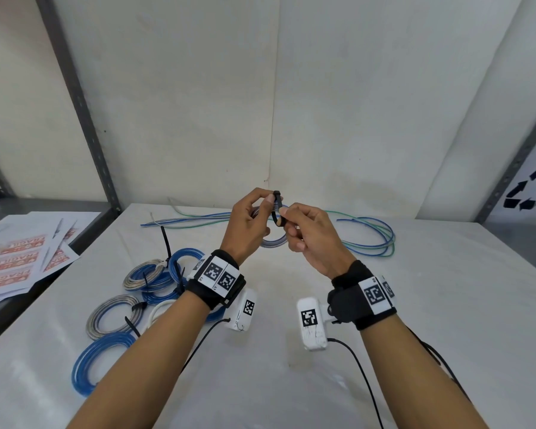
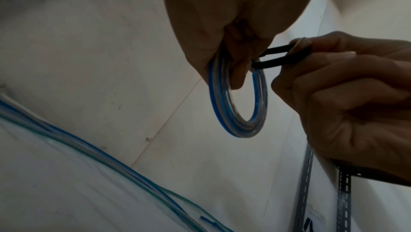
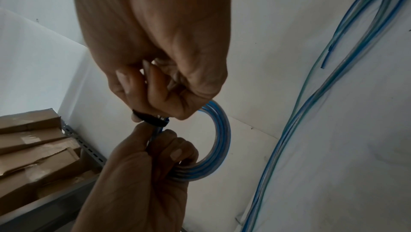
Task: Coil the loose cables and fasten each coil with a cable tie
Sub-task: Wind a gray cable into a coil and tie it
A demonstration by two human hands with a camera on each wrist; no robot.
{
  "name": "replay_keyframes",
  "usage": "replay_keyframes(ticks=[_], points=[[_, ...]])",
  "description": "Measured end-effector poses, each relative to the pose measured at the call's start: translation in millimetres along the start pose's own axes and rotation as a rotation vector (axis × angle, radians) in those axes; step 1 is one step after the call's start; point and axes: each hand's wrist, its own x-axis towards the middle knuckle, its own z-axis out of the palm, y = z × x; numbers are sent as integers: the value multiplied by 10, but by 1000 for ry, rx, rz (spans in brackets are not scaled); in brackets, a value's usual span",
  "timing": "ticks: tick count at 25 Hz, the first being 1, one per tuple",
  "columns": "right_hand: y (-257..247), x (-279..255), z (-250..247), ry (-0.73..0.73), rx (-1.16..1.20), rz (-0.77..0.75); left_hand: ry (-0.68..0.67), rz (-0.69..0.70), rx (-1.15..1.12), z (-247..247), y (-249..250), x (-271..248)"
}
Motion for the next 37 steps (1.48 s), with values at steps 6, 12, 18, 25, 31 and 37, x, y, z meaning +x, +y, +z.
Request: replay_keyframes(ticks=[6,12,18,25,31,37], points=[[-19,22,-30,10,202,103,-68,95,102,-6,30,11],[65,70,-7,280,-178,-131,-143,29,54,21,-17,-44],[17,187,-80,253,-231,-174,-236,-94,-87,20,-67,-51],[-18,285,-134,357,-345,-235,-388,-238,-106,-24,-138,-295],[101,305,-105,348,-203,-174,-416,-293,-48,-13,-33,-234],[60,283,-96,341,-302,-199,-374,-243,13,33,7,-284]])
